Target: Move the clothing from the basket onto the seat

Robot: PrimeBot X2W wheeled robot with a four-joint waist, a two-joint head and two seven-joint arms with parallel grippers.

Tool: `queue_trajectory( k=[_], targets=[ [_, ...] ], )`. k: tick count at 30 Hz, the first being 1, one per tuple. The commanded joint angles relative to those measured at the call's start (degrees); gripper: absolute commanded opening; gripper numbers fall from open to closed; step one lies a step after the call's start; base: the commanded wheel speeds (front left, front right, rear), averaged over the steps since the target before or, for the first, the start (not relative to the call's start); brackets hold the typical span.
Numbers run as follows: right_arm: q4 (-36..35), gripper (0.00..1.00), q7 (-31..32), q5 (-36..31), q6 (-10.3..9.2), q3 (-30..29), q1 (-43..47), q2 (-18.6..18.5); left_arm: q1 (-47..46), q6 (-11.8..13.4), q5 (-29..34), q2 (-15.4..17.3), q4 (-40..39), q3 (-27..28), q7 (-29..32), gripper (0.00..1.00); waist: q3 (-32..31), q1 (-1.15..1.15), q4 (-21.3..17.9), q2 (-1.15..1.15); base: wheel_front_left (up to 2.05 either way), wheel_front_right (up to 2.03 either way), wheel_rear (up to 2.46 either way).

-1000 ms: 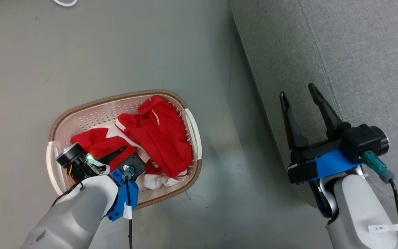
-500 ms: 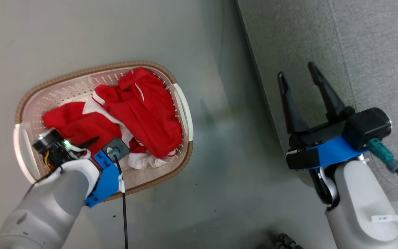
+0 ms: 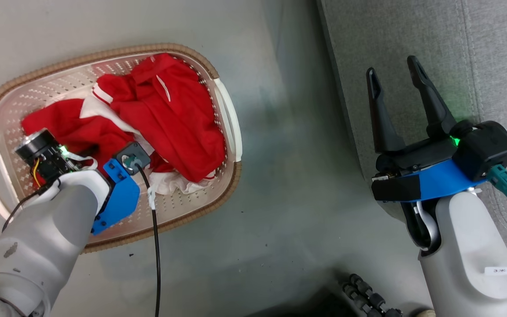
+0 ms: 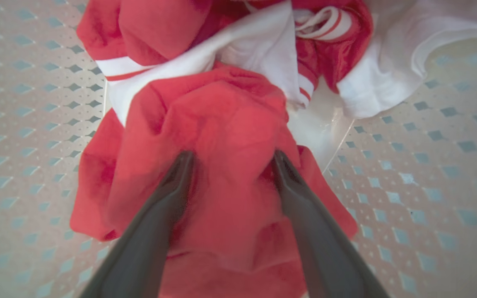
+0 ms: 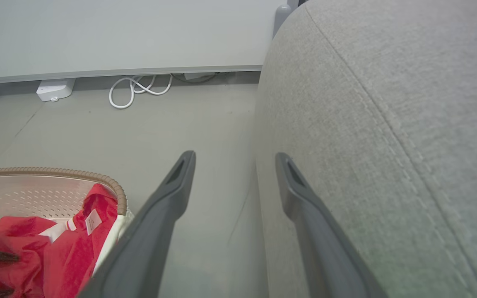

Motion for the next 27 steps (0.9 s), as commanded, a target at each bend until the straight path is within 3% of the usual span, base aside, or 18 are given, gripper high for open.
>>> queue_trajectory(
  k=[1,6,7,8,9,10,18,27],
  targets=[
    [-0.49,1.00,-0.18,0.59,0.01,-0.11,-1.30,-0.19,-1.45,-0.03,-0.42,0.10,0.33,-0.02,0.60,1.00,1.13,-0.01,-0.28,0.00,0.00,0.00,0.00],
    [-0.42,1.00,-0.07,1.12,0.01,-0.07,-1.57,-0.20,-2.56,-0.03,-0.61,-0.34,0.65,-0.27,2.94,1.00,2.52,-0.01,-0.66,0.00,0.00,0.00,0.00],
    [-0.40,1.00,-0.07,1.19,0.01,-0.06,-1.71,-0.20,-2.74,-0.03,-0.71,-0.52,0.72,-0.32,3.71,0.94,2.68,-0.01,-0.72,0.00,0.00,0.00,0.00],
    [-0.35,1.00,-0.07,1.29,0.01,-0.05,-1.81,-0.20,-2.80,-0.03,-0.55,-0.65,0.77,-0.37,4.40,0.44,2.80,-0.01,-0.78,0.00,0.00,0.00,0.00],
    [-0.29,1.00,-0.07,1.38,0.01,-0.05,-1.91,-0.20,-2.84,-0.03,-0.43,-0.81,0.85,-0.43,4.96,0.06,2.88,-0.01,-0.83,0.00,0.00,0.00,0.00],
    [-0.21,1.00,-0.06,1.40,0.01,-0.11,-2.01,-0.21,-2.90,-0.03,-0.40,-1.02,0.91,-0.48,5.32,0.00,2.92,-0.01,-0.85,0.00,0.00,0.00,0.00],
    [0.16,1.00,-0.07,0.54,0.01,-0.78,-2.28,-0.27,-2.35,1.52,-1.33,-4.49,1.09,-0.12,6.65,0.00,1.63,-0.01,-0.21,0.00,0.00,0.00,0.00],
    [0.80,1.00,-0.09,-1.52,0.01,-1.92,-0.81,-0.21,0.12,2.00,-5.76,-7.24,0.97,3.06,-0.05,0.00,-3.37,-0.01,2.55,0.00,0.00,0.00,0.00]
  ],
)
